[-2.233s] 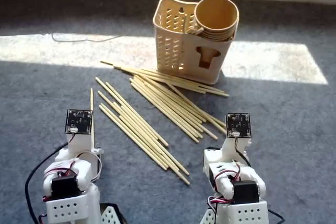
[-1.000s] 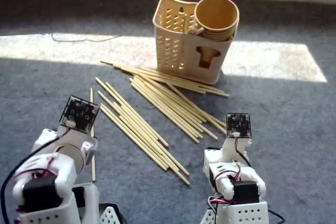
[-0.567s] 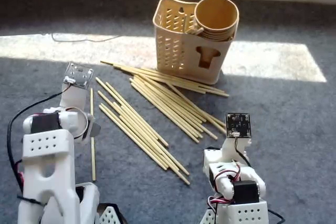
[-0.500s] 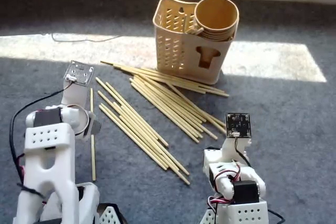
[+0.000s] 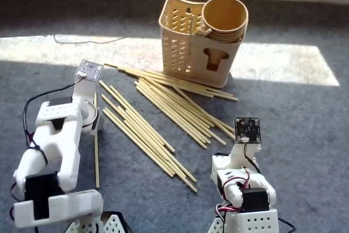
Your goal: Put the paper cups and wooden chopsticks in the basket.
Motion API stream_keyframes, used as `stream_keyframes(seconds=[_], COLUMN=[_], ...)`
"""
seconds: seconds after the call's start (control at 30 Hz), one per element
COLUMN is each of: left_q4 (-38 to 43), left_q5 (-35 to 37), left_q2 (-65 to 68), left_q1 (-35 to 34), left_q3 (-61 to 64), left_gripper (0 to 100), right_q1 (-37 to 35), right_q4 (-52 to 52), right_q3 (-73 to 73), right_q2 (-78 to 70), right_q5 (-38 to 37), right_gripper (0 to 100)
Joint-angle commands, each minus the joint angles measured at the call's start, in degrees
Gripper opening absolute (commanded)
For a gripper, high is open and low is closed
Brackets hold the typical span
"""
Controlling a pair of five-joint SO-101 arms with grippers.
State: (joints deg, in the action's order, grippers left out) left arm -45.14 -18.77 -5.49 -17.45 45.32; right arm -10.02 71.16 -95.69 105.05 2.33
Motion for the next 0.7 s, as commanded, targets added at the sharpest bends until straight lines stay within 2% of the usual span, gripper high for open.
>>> stream_keyframes(seconds=[0.0,0.07,0.17,0.3,0.67], left_q4=[0.09,-3.69,-8.97,-12.04,-12.57], left_q5=[3.43,5.45,5.36,5.36,5.36], left_q2=[5.67,9.19,13.85,17.89,14.46], left_q1=[-0.22,-0.40,-0.40,-0.40,-2.51], left_q3=[-6.99,-11.21,-17.36,-21.76,-20.88], left_gripper=[17,16,9,1,0], right_q1=[0.48,0.48,0.48,0.48,0.48], right_q4=[0.57,0.57,0.57,0.57,0.57], right_q3=[-8.57,-8.57,-8.57,-8.57,-8.57], right_q2=[0.22,0.22,0.22,0.22,0.22], right_q5=[0.09,0.09,0.09,0.09,0.09], right_gripper=[0.5,0.5,0.5,0.5,0.5])
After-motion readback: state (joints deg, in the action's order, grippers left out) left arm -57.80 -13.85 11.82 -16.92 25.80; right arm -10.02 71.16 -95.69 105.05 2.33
